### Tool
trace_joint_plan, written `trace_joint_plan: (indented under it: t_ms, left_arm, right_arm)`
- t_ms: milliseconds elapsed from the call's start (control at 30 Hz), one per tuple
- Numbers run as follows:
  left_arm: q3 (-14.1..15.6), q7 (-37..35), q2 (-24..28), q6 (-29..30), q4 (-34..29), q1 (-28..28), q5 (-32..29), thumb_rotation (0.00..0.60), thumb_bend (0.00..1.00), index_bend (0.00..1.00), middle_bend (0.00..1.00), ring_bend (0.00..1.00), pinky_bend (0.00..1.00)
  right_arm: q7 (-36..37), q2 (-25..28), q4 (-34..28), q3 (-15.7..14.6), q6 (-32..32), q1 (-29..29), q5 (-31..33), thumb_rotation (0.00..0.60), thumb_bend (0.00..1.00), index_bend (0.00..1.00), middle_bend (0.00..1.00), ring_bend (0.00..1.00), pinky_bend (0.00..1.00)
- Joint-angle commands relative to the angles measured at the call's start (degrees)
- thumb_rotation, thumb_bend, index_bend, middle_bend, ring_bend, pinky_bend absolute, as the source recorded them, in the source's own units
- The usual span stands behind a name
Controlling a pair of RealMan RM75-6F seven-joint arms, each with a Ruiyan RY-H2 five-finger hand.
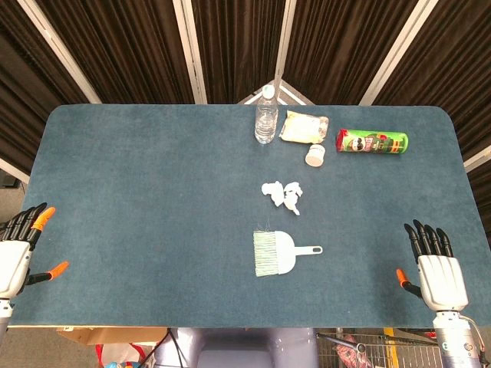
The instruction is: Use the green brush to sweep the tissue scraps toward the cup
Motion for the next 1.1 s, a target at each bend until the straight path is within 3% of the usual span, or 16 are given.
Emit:
trace_joint_plan:
  t_ms: [33, 500, 567, 667, 733, 833, 933, 1100]
  left_arm:
    - [-0.06, -0.01, -0.02, 0.11, -0.03, 0.02, 0.00, 0.600, 0.00, 0.00, 0.00, 0.00, 0.02]
    - [-0.07, -0.35, 0.09, 0.29, 0.02, 0.19, -0.15, 0.600, 0.00, 0.00, 0.00, 0.00, 0.02]
    - [-0.02, -0.33, 0.11, 0.27, -0.01, 0.19, -0.09, 0.600, 0.00, 0.00, 0.00, 0.00, 0.02]
    - [-0.10, -0.40, 0.10, 0.43, -0.09, 0.21, -0.07, 0.600, 0.00, 0.00, 0.00, 0.00, 0.02]
    - [-0.15, -0.45, 0.11, 0.41, -0.16, 0.18, -0.08, 0.600, 0.00, 0.00, 0.00, 0.00, 0.02]
    - [-0.22, -0.46, 0.10, 0.45, -0.23, 0.07, 0.08, 0.600, 0.00, 0.00, 0.00, 0.00, 0.02]
    - [-0.16, -0.56, 0.04, 0.52, -0.09, 0.08, 0.24, 0.600, 0.00, 0.00, 0.00, 0.00, 0.02]
    - [-0.29, -1.12, 0.22, 0.53, -0.13, 0.04, 0.15, 0.600, 0.00, 0.00, 0.00, 0.00, 0.02]
  right_arm:
    - [-0.13, 0.13, -0.16, -0.05, -0.16, 0.01, 0.09, 0.600, 0.32, 0.00, 0.00, 0.00, 0.00]
    - [-1.70, -0.28, -2.08, -0.25, -2.95, 1.77, -0.54, 0.600, 0.33, 0.00, 0.00, 0.00, 0.00]
    - [-2.96, -0.79, -2.90, 0.24, -4.00, 2.75, -0.24, 0.600, 0.32, 0.00, 0.04, 0.06, 0.07]
    - [-4.96, -1.33, -4.09, 1.10, -4.95, 4.26, -0.58, 0.600, 0.32, 0.00, 0.33, 0.39, 0.41]
    - [-5.85, -1.83, -4.52, 1.81, -5.87, 5.51, -0.72, 0.600, 0.32, 0.00, 0.59, 0.66, 0.64]
    - [-6.38, -2.99, -4.63, 2.82, -7.89, 7.26, 0.39, 0.600, 0.32, 0.03, 0.81, 0.87, 0.79]
    - [-8.20, -5.03, -4.10, 3.99, -11.34, 9.82, 2.92, 0.600, 0.32, 0.14, 0.95, 0.98, 0.88]
    - [-14.43, -8.71, -3.48, 4.51, -16.66, 13.44, 8.56, 0.600, 0.32, 0.28, 0.99, 1.00, 0.91]
